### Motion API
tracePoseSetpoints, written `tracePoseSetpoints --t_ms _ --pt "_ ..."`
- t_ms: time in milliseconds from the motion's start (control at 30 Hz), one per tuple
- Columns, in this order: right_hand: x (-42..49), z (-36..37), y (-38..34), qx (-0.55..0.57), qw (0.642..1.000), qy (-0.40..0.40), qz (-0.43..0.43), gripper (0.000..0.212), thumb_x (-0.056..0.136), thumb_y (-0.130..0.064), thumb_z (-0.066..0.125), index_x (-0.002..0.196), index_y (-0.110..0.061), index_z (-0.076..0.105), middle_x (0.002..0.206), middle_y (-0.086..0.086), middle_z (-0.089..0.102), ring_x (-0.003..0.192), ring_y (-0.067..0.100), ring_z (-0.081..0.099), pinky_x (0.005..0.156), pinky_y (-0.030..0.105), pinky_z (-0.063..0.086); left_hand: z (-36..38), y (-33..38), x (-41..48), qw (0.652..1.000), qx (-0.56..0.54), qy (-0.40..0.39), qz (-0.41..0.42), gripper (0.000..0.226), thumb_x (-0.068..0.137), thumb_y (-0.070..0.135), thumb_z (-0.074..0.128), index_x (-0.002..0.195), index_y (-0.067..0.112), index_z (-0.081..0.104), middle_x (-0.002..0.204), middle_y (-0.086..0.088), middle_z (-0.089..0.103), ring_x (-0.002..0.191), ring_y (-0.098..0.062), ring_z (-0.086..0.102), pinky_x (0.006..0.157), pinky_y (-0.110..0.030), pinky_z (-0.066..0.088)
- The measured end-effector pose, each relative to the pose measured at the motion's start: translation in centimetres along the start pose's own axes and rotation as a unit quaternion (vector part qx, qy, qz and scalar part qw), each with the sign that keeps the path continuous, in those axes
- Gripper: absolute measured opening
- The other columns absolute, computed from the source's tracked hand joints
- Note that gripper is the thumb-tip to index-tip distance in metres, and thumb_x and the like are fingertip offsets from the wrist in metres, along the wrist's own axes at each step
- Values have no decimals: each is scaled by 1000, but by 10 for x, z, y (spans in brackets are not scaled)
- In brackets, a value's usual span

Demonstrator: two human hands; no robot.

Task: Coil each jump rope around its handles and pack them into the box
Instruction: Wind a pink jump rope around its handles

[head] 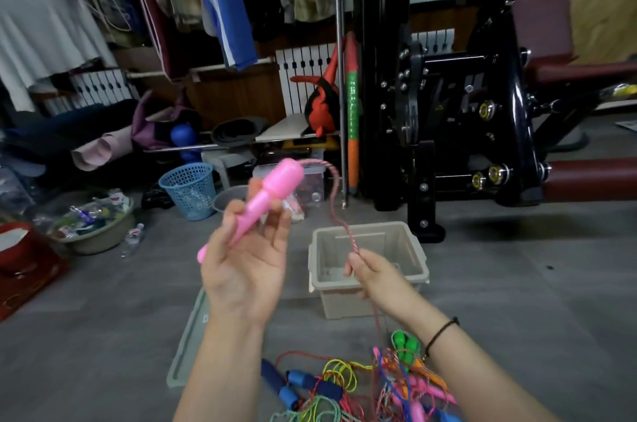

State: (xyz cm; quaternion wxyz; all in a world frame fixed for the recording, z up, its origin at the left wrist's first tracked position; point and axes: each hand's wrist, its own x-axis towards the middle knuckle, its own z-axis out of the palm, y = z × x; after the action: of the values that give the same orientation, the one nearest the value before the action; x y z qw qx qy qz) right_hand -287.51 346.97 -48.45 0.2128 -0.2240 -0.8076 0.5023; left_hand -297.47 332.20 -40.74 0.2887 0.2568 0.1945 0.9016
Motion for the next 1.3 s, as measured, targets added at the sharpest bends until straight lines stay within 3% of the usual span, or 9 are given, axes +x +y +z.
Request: tracePoseSetpoints --t_ms 67,133,233,467,700,833,1000,1133,1300 --pt "-3 -5 -27 47 995 57 -64 30 101 -18 38 74 -22 52 59 -16 50 56 -3 42 57 15 34 -9 -12 -6 965 250 28 -68 31 74 48 70 78 18 65 109 -9 70 87 -23 65 79 -33 54" --pt "-9 -12 -53 43 988 74 -129 28 101 -19 38 78 -21 53 68 -10 49 58 -2 42 57 13 33 -13 -33 -13 857 505 55 -86 30 81 50 63 78 22 68 89 -4 73 82 -21 63 71 -32 49" --pt "-20 -13 -63 -36 980 52 -191 23 100 -19 40 82 -23 54 76 -10 54 72 -2 50 66 10 36 -14 -58 -19 766 631 -20 -121 13 72 35 59 71 25 67 69 0 68 67 -20 62 67 -37 50" --pt "-17 -20 -55 48 990 41 -125 30 99 -19 46 79 -32 65 77 -3 57 69 2 51 68 18 42 -12 -67 -26 789 551 -154 -222 13 92 11 58 88 4 68 71 -6 70 63 -3 60 58 -14 42" --pt "-16 -21 -29 76 993 -86 11 22 98 -22 48 119 -23 55 108 -3 63 90 14 67 85 28 49 -13 -59 -2 907 401 62 -112 17 95 18 54 90 17 71 77 -1 67 72 -13 66 72 -32 58" --pt "-16 -15 -20 60 994 -92 -5 30 94 -12 54 121 -24 52 120 -6 58 99 20 67 93 26 47 -17 -56 5 920 370 80 -105 16 95 24 54 94 20 70 85 6 71 86 -14 67 76 -33 58" --pt "-13 -11 -15 59 998 -6 11 21 92 -11 56 111 -18 52 112 3 59 71 10 58 70 21 48 -7 -50 8 952 281 72 -98 19 95 27 52 94 20 69 89 2 71 74 -13 62 64 -22 54" --pt "-15 -10 -10 4 1000 -16 -2 46 89 -23 61 127 -30 37 127 4 55 73 21 54 79 44 52 -5 -44 2 973 203 51 -98 22 87 33 55 94 17 67 87 0 70 66 -8 64 68 -24 57" --pt "-20 -10 -14 45 996 -73 7 48 92 -18 59 126 -37 30 105 -8 68 92 5 64 89 28 47 -3 -39 -1 987 117 58 -89 22 96 29 47 95 16 66 83 0 68 59 -5 59 68 -26 58"
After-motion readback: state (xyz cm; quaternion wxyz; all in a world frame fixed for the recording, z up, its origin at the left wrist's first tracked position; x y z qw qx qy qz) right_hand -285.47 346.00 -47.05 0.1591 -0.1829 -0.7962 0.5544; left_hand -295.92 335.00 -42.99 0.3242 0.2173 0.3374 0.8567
